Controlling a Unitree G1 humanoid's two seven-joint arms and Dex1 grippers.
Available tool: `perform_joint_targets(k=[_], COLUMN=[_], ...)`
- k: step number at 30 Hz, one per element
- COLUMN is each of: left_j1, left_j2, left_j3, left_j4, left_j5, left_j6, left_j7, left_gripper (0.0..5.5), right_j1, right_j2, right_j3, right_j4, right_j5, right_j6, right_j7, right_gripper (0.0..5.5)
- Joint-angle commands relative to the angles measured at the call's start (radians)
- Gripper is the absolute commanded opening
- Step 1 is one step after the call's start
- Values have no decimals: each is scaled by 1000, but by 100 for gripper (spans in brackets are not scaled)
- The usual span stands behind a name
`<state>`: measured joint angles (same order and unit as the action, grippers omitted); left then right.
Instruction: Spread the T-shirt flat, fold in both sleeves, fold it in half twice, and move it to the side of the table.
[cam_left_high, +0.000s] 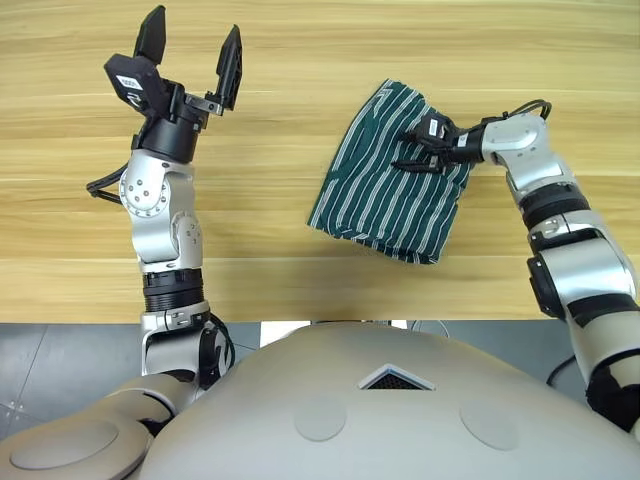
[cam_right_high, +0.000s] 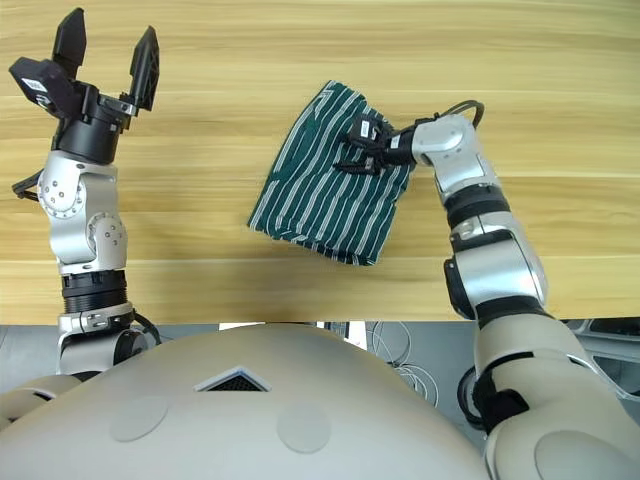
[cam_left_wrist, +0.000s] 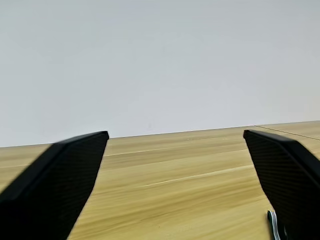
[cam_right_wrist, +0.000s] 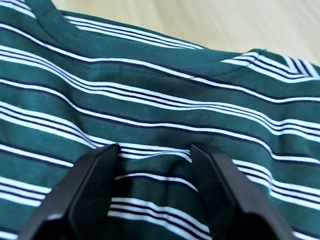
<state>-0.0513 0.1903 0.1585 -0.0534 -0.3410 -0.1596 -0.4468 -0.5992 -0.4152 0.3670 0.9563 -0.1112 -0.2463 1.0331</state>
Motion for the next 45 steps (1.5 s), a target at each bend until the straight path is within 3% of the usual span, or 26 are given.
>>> perform_joint_targets(k=[1,9,13,15,19,27,32,37,41,45], left_j1=[2,12,14,14,12,125,280,370,379,408], left_j2=[7,14,14,14,14,94,88,86,128,308], left_j3=[-1,8,2,0,-24,-142,-312,-448,-394,-199], left_j4=[-8,-10,-5,-3,38,41,-52,-72,-67,-137], left_j5=[11,0,7,12,62,243,358,434,421,209], left_j6=[-3,-10,-11,-12,-30,-82,-86,-81,-121,-233], left_j7=[9,-2,-3,-1,10,-50,-52,-46,-24,-169], left_gripper=[488,488,488,488,488,488,488,488,488,493], right_j1=[-3,-127,-140,-156,-159,43,67,22,19,191], right_j2=[107,392,439,425,371,119,22,60,53,-65], right_j3=[96,208,195,166,62,-73,-123,-115,-131,-181], right_j4=[100,258,281,271,156,-206,-131,26,63,-191], right_j5=[-112,-214,-209,-192,-75,142,124,63,68,265], right_j6=[-8,-45,-80,-110,-165,-139,-186,-167,-267,-316], right_j7=[-22,-93,-177,-196,-52,245,197,81,106,395], right_gripper=[262,262,262,262,262,262,262,262,262,314])
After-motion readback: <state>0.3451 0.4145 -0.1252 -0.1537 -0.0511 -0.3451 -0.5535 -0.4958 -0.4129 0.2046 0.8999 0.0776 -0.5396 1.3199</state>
